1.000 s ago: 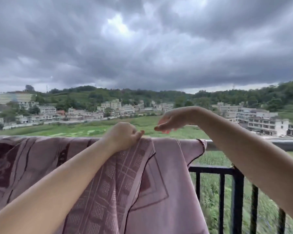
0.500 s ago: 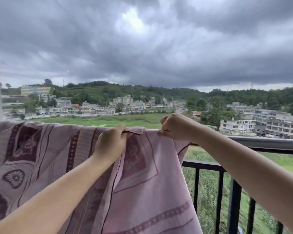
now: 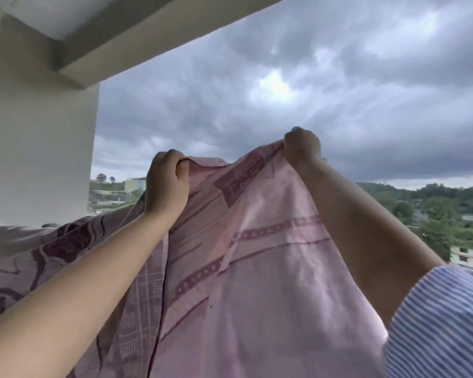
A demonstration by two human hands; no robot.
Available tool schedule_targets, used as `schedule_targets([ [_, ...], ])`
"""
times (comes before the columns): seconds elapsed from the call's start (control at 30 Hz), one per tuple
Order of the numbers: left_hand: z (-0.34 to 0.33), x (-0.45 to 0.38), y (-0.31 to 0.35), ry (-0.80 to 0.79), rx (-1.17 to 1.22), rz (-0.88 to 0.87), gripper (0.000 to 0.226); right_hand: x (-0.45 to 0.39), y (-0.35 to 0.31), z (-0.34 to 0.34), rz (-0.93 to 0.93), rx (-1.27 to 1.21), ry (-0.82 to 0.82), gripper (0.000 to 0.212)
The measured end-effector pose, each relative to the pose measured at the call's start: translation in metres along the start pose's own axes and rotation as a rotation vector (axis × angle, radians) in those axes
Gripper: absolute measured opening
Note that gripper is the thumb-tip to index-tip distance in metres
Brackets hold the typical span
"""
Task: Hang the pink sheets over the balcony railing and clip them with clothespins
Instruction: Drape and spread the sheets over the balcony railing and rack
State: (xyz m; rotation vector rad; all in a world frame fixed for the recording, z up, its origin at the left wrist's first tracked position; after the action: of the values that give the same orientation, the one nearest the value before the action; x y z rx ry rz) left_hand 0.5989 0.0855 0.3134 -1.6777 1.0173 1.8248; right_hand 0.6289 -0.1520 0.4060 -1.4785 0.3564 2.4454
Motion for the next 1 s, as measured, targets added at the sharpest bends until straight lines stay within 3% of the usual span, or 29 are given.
schedule_targets([
  [0.07, -0.015, 0.009, 0.006, -0.168, -0.024, -0.014, 0.017, 0.009, -0.003, -0.008, -0.004, -0.071, -0.110, 0.028],
  [0.1, -0.024, 0.019, 0.007, -0.268, -0.042, -0.012, 0.018, 0.021, -0.009, -0.015, 0.071, -0.076, -0.241, 0.024],
  [0.17, -0.034, 0.041, 0.008, -0.440, -0.079, 0.031, 0.020, 0.057, -0.023, -0.030, 0.219, -0.057, -0.671, 0.015],
  [0.23, -0.040, 0.063, 0.009, -0.628, -0.097, 0.041, 0.020, 0.096, -0.031, -0.029, 0.288, -0.118, -1.055, 0.024],
  [0.3, -0.044, 0.083, 0.016, -0.809, -0.131, -0.014, 0.016, 0.124, -0.036, -0.009, 0.361, -0.175, -1.190, 0.033],
  [0.37, -0.042, 0.103, 0.026, -0.874, -0.162, -0.074, 0.015, 0.155, -0.037, 0.008, 0.394, -0.259, -1.315, 0.036],
  [0.43, -0.037, 0.109, 0.032, -0.826, -0.192, -0.120, 0.016, 0.177, -0.035, 0.021, 0.476, -0.240, -1.277, 0.042],
  [0.53, -0.017, 0.119, 0.038, -0.779, -0.176, -0.118, 0.016, 0.211, -0.036, 0.035, 0.678, -0.016, -0.899, 0.049],
  [0.6, -0.006, 0.128, 0.039, -0.791, -0.155, -0.088, 0.019, 0.227, -0.036, 0.039, 0.687, 0.096, -0.709, 0.043],
  [0.8, -0.001, 0.162, 0.044, -1.072, -0.315, -0.143, 0.060, 0.233, -0.032, 0.040, 0.576, 0.052, -0.629, 0.030],
  [1.0, -0.009, 0.158, 0.039, -0.946, -0.337, -0.049, 0.064, 0.221, -0.035, 0.035, 0.551, -0.012, -0.559, 0.030],
])
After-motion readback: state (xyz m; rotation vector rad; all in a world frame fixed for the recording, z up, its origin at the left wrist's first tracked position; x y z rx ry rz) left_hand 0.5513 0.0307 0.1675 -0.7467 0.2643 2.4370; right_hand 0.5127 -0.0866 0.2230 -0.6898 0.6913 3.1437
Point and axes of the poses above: each hand's wrist, its own x-axis away from the middle knuckle, its own z-axis out of the back of the hand, y = z × x, the point moved 4 cm from there along -x, towards the middle knuckle, and after that the axes turned 6 degrees about -z, right-handed, at the moved point
